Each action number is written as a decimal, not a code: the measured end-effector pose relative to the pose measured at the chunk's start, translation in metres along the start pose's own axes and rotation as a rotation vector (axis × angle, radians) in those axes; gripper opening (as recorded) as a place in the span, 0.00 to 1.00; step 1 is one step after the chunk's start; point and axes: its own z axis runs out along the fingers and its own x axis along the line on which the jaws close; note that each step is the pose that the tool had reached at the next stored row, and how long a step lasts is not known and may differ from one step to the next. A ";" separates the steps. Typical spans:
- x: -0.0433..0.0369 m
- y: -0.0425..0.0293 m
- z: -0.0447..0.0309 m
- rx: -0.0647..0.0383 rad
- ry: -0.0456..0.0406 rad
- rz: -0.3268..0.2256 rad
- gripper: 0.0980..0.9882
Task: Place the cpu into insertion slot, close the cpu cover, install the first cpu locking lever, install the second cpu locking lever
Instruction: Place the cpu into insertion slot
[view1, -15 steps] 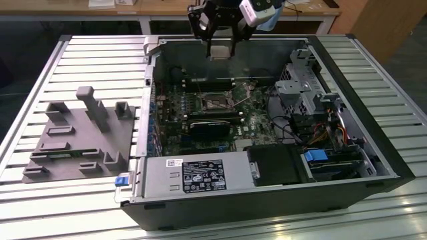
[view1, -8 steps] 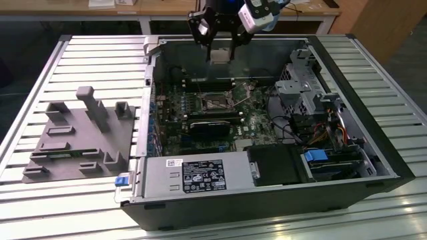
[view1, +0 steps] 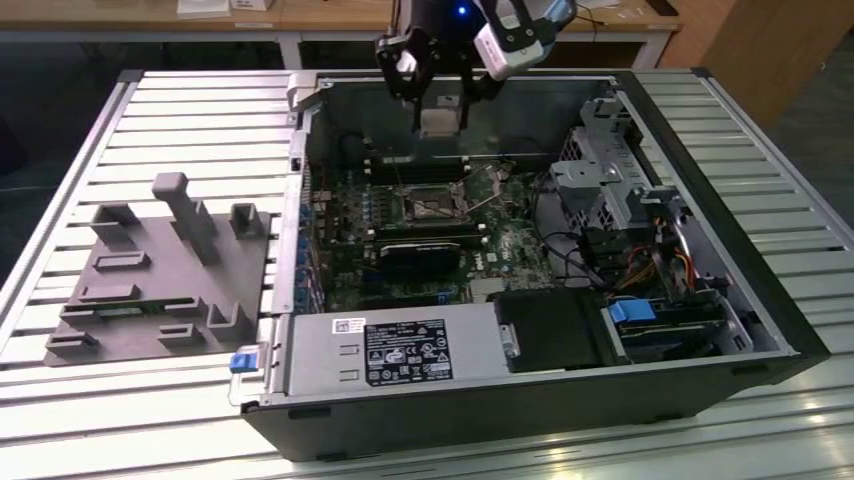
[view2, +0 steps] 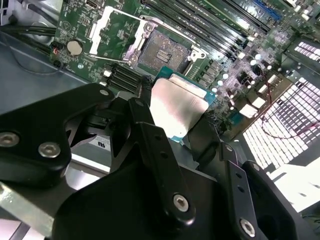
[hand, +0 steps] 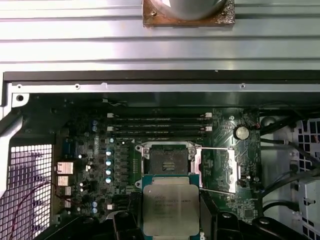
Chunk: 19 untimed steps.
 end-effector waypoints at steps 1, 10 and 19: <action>0.0001 -0.0001 0.0009 0.000 -0.0010 0.005 0.50; 0.0000 -0.0007 0.0076 -0.002 -0.0142 0.147 0.50; 0.0000 -0.0010 0.0106 -0.004 -0.0288 0.310 0.50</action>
